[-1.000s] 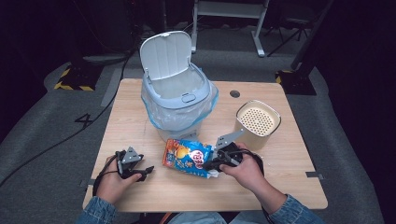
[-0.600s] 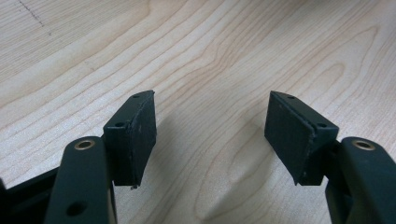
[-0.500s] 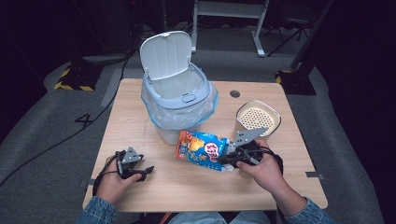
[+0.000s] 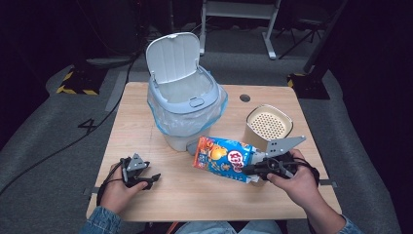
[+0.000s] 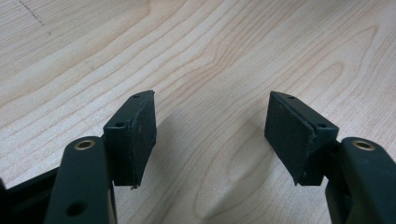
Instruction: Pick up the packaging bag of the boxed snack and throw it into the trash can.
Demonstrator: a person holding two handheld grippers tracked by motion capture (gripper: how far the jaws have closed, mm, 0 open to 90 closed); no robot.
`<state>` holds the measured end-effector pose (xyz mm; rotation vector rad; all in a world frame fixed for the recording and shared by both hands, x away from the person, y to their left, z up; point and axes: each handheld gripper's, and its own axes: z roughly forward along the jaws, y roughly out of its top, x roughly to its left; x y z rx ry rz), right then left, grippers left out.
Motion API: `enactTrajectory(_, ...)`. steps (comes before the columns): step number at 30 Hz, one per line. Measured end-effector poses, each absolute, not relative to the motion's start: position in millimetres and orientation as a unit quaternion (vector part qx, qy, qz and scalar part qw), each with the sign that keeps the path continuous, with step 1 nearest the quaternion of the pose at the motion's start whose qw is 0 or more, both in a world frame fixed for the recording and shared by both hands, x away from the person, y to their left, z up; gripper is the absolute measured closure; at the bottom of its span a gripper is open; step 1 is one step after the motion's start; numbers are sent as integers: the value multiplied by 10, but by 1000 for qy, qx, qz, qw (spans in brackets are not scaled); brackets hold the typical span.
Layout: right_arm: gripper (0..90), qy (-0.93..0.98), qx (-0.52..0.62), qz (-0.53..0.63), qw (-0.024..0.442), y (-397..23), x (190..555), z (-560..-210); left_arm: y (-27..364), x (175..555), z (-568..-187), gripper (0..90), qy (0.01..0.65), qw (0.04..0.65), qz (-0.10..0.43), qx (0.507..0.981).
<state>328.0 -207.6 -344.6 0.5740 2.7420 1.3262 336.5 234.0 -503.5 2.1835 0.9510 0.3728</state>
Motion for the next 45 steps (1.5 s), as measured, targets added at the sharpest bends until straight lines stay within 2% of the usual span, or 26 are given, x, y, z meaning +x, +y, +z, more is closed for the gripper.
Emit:
enactTrajectory(29,900,845,159,508,61,-2241,3459,-2510,2341,3362,-5036,345,369,357,145,846)
enactTrajectory(35,900,834,168,520,77,-2143,3664,-2315,2340,3362,-5036,345,368,356,146,846)
enactTrajectory(45,900,826,186,528,67,-1763,4105,-2251,2334,3352,-5036,346,369,356,146,846)
